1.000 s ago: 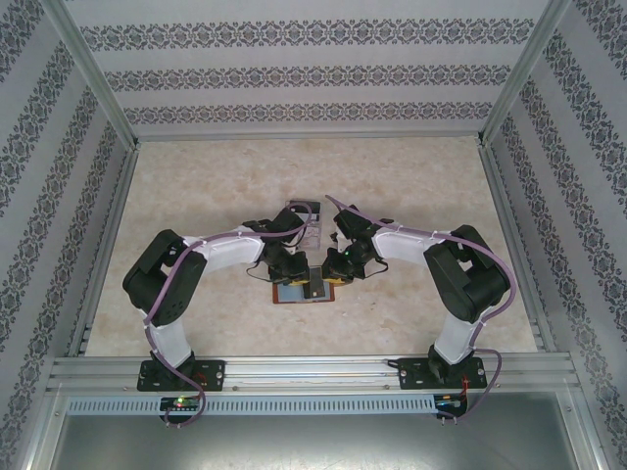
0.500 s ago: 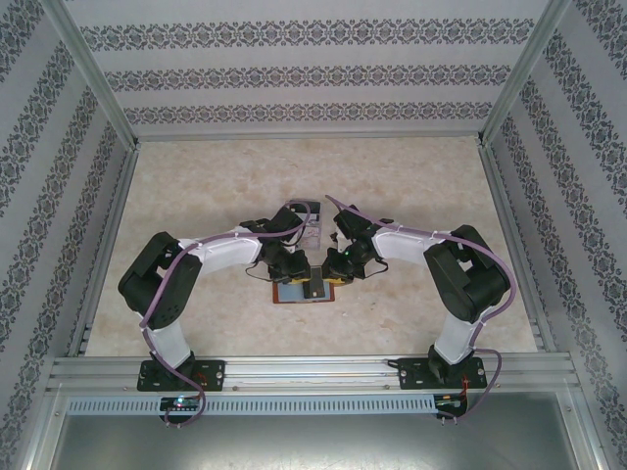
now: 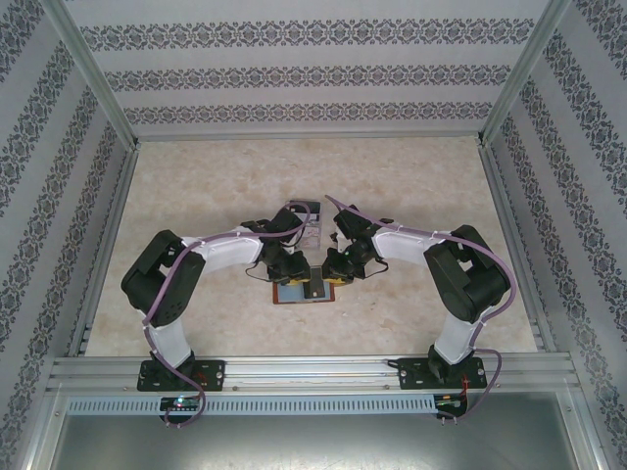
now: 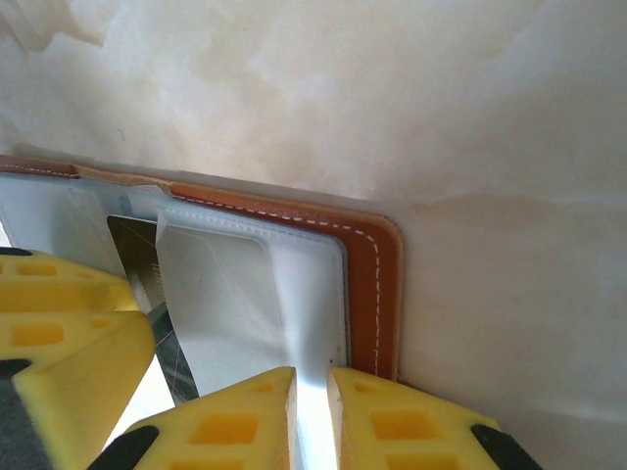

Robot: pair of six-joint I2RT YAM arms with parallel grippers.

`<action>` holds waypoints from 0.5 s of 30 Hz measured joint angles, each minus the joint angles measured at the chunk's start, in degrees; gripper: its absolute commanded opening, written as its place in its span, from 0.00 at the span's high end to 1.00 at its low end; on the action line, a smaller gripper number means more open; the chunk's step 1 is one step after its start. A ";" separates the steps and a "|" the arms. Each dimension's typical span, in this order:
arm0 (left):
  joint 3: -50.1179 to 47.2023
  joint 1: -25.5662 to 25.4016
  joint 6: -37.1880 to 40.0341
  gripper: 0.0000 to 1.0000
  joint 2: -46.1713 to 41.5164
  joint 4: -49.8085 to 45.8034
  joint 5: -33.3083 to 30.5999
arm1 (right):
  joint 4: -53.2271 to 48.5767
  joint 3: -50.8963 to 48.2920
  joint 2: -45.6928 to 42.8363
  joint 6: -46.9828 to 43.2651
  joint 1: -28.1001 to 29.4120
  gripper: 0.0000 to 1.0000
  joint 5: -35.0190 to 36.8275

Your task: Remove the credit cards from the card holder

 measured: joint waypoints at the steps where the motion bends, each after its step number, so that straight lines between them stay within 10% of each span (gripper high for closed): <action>1: -0.13 0.00 0.00 0.75 0.15 0.28 0.09 | -0.09 0.04 0.00 -0.13 0.00 0.82 0.02; 15: -2.43 0.79 -1.53 0.84 0.00 4.72 2.86 | -0.92 0.24 0.00 -0.57 -0.02 0.82 0.24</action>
